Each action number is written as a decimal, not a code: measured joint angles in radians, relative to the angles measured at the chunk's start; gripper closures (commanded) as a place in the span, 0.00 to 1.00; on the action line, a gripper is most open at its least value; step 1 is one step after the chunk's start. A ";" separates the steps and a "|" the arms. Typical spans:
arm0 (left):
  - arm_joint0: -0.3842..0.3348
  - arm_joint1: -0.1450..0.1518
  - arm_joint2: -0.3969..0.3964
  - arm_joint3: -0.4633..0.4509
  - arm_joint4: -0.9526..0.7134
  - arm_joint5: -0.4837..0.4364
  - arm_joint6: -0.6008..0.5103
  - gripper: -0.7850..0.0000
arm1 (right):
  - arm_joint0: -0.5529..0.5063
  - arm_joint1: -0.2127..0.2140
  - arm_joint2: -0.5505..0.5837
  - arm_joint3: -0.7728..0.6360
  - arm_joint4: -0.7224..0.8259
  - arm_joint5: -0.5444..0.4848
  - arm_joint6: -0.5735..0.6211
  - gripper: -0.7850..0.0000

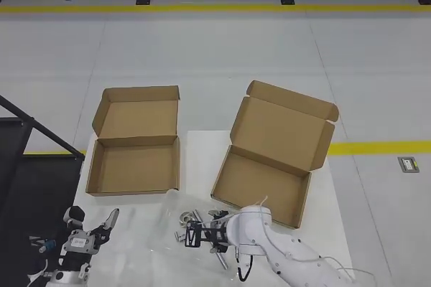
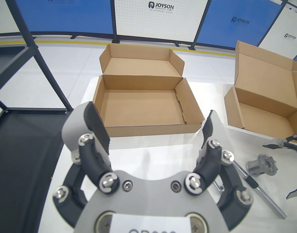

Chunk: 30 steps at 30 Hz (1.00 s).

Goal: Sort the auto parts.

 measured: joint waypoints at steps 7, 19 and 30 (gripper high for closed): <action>0.000 0.000 0.000 0.000 0.000 0.000 0.000 0.00 | 0.019 -0.016 -0.016 0.066 -0.003 0.014 0.005 0.00; 0.000 0.000 0.000 0.000 0.000 0.000 0.000 0.00 | 0.054 -0.040 -0.023 0.158 0.004 0.019 -0.017 0.73; 0.000 0.000 0.000 0.000 0.000 0.000 0.000 0.00 | 0.006 -0.005 0.073 -0.052 -0.038 -0.047 -0.107 1.00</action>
